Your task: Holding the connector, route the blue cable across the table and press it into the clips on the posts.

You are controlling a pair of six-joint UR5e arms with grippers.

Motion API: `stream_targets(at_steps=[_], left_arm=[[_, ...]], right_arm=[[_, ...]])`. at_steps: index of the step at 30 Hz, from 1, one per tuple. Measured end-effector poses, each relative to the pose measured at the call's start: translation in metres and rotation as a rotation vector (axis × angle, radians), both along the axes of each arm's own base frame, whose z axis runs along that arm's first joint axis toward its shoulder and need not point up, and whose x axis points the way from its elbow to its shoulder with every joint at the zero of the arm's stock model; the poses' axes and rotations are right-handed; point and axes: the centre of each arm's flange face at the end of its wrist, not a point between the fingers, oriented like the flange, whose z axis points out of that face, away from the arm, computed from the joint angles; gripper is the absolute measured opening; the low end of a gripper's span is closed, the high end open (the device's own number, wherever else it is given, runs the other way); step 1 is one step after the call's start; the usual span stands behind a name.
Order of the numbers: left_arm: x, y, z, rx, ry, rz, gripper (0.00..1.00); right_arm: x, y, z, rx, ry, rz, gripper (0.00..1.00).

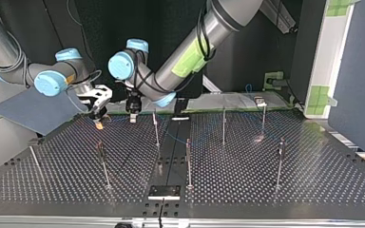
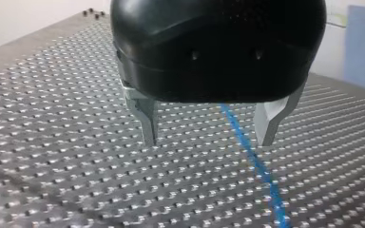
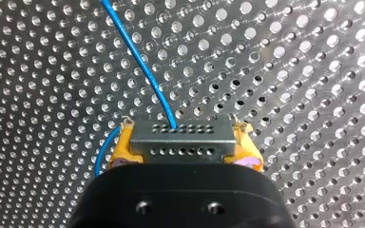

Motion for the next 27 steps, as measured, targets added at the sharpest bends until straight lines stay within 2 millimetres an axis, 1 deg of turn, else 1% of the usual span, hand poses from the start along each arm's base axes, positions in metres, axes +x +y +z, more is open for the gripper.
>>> stream_targets(at_steps=[2, 5, 11, 17, 22, 27], left_arm=[[0.003, 0.000, 0.001, -0.008, -0.008, 0.001, 1.00], [0.006, 0.000, -0.003, -0.009, -0.006, -0.001, 1.00], [0.013, -0.005, -0.022, 0.009, 0.026, 0.002, 1.00], [0.023, -0.006, -0.040, 0.017, 0.055, 0.018, 1.00], [0.030, -0.008, -0.036, 0.009, 0.053, 0.032, 1.00], [0.029, -0.007, -0.035, 0.009, 0.064, 0.045, 1.00]], right_arm=[[0.000, 0.000, 0.000, 0.000, 0.000, 0.000, 0.00], [0.000, 0.000, 0.000, 0.000, 0.000, 0.001, 0.00], [0.001, 0.001, 0.000, 0.001, -0.001, 0.006, 0.00], [0.002, 0.001, 0.000, 0.001, -0.003, 0.015, 0.00], [0.003, 0.002, 0.000, 0.001, -0.003, 0.017, 0.00], [0.003, 0.002, 0.000, 0.001, -0.003, 0.018, 0.00]])
